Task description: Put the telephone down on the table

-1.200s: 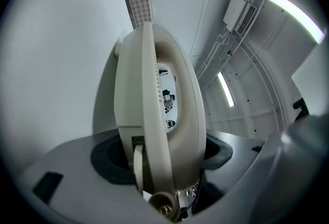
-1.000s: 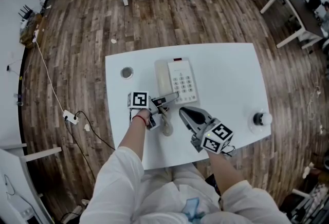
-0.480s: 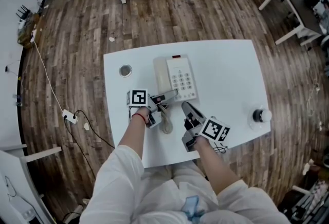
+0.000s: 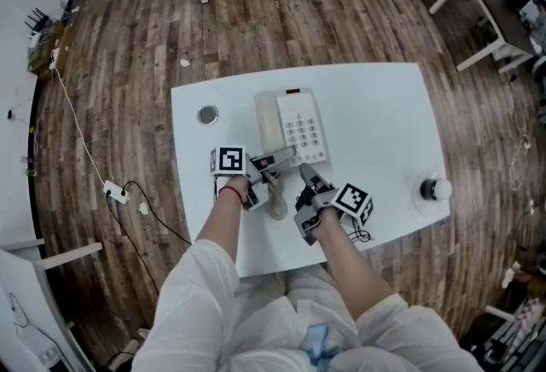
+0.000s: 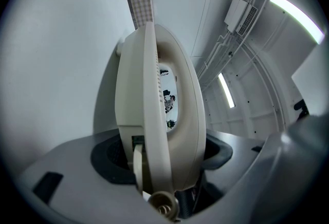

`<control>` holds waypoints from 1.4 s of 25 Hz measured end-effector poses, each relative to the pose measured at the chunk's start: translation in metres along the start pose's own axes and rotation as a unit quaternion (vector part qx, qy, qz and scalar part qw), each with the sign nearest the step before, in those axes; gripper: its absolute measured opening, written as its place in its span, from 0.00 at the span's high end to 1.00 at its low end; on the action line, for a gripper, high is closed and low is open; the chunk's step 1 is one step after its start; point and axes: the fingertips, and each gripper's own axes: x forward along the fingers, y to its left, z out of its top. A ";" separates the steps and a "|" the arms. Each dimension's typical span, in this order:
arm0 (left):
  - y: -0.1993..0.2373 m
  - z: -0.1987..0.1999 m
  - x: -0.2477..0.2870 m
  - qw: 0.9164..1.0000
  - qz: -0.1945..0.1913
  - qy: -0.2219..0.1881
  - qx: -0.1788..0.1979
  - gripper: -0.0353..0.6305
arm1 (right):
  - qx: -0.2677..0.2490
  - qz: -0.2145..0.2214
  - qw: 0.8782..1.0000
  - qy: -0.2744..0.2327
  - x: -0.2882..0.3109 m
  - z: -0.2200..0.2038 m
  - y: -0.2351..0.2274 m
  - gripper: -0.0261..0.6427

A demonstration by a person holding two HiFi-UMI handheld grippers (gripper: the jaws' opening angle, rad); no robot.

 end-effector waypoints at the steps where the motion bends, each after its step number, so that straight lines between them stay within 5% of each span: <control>1: 0.001 -0.001 0.000 1.000 0.002 0.001 0.000 0.47 | 0.010 0.003 1.000 -0.005 0.002 0.001 -0.003 0.75; 7: 0.000 -0.002 0.000 1.000 0.001 0.000 -0.004 0.47 | 0.069 -0.006 0.997 -0.024 0.014 0.007 -0.013 0.75; 35: -0.001 -0.008 0.001 1.000 -0.008 0.008 0.001 0.47 | 0.133 -0.043 0.989 -0.047 0.020 0.007 -0.016 0.75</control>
